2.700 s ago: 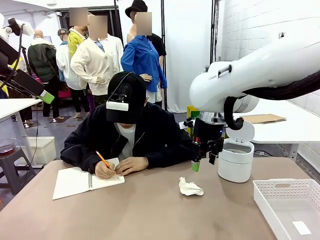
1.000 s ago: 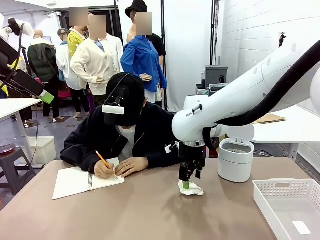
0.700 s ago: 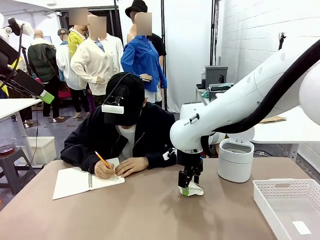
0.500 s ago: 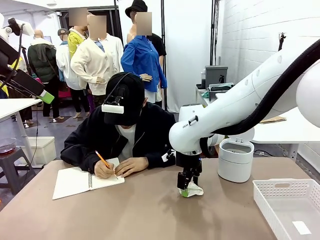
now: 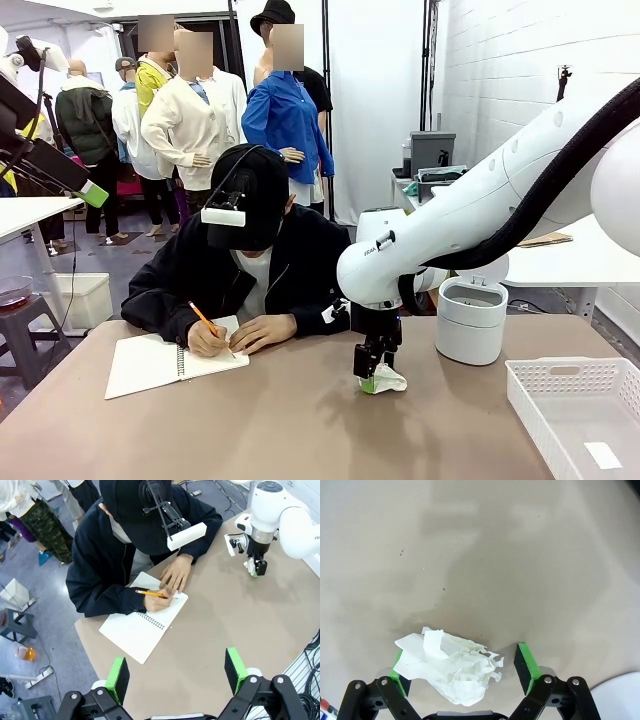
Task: Sort the paper based on its condition.
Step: If a person hands you a paper, place it in the Organizing basket , and if it's crumpled, put it in the Trash can.
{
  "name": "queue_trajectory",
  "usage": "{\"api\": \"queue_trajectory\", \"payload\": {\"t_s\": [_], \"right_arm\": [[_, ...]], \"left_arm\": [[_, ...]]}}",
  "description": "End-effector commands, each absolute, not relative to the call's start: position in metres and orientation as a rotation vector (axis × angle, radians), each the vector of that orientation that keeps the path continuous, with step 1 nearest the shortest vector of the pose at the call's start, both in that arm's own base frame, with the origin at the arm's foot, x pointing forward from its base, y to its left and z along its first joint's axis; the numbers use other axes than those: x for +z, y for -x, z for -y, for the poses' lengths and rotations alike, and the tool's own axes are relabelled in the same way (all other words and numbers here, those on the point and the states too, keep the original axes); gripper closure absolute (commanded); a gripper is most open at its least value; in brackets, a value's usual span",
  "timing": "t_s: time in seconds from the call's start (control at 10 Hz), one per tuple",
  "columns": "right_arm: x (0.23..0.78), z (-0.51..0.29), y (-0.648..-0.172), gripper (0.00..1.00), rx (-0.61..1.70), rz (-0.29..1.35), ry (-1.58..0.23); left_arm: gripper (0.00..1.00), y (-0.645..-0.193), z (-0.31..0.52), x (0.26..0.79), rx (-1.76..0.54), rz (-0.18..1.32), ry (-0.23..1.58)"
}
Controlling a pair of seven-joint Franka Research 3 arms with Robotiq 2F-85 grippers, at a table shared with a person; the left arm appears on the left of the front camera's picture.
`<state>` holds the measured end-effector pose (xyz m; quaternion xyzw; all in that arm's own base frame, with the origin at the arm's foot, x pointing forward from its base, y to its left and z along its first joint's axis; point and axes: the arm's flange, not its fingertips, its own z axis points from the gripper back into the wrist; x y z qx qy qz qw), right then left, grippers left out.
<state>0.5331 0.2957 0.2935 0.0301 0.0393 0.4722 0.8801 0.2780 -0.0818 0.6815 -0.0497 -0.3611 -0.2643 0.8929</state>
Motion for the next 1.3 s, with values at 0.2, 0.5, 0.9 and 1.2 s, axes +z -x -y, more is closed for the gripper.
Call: {"api": "queue_trajectory", "payload": {"t_s": [0.2, 0.5, 0.9, 1.2], "right_arm": [[0.295, -0.295, -0.532, 0.25, 0.996, -0.076, -0.053], [0.298, -0.296, -0.529, 0.84, 0.993, -0.085, -0.062], [0.327, -0.298, -0.517, 1.0, 0.842, -0.102, -0.048], [0.409, -0.284, -0.487, 1.0, 0.823, -0.091, -0.063]], "left_arm": [[0.0, -0.278, 0.081, 0.681, -0.546, 0.749, 0.104], [0.0, -0.278, 0.081, 0.681, -0.546, 0.749, 0.104], [0.0, -0.278, 0.081, 0.681, -0.546, 0.749, 0.104], [0.0, -0.278, 0.081, 0.681, -0.546, 0.749, 0.104]]}}
